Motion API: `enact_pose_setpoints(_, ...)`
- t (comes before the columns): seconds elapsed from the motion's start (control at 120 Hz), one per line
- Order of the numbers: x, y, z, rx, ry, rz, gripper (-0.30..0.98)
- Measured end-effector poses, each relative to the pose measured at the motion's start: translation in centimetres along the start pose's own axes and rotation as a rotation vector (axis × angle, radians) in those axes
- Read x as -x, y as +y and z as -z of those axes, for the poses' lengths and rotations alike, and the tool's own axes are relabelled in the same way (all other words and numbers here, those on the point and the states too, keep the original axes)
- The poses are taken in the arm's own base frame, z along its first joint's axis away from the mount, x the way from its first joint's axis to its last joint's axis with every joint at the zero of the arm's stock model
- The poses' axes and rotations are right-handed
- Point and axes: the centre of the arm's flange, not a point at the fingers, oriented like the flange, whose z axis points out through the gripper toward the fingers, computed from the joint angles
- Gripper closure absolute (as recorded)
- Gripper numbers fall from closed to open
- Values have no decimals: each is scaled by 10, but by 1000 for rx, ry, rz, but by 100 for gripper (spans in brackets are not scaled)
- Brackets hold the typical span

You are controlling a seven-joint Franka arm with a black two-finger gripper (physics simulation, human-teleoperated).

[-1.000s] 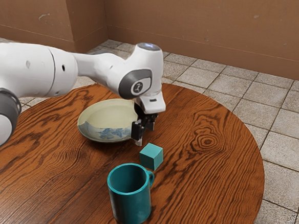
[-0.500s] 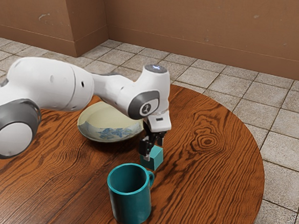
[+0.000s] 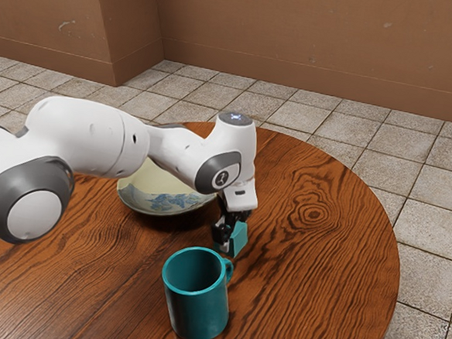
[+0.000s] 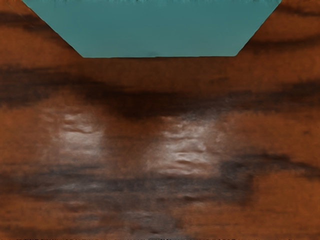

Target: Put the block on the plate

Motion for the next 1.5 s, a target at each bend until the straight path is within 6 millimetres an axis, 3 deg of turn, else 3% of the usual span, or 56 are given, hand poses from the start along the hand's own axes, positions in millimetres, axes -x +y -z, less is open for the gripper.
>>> enact_pose_setpoints(0.15, 0, -1, 9, -17, 4, -5, 30)
enact_pose_setpoints(0.35, 9, -1, 69, -88, 28, 3, 34)
enact_pose_setpoints(0.5, 41, 4, 131, -132, 44, 44, 35)
enact_pose_setpoints(0.642, 96, 6, 150, -105, 36, 118, 35)
enact_pose_setpoints(0.817, 173, 7, 147, -60, -1, 223, 36)
enact_pose_setpoints(0.917, 199, 4, 140, -42, -25, 260, 36)
enact_pose_setpoints(1.158, 236, -34, 86, -13, -62, 304, 36)
enact_pose_setpoints(1.292, 247, -41, 57, 10, -67, 315, 36)
enact_pose_setpoints(1.367, 247, -42, 48, 18, -66, 316, 36)
enact_pose_setpoints(1.5, 247, -42, 44, 22, -63, 316, 23)
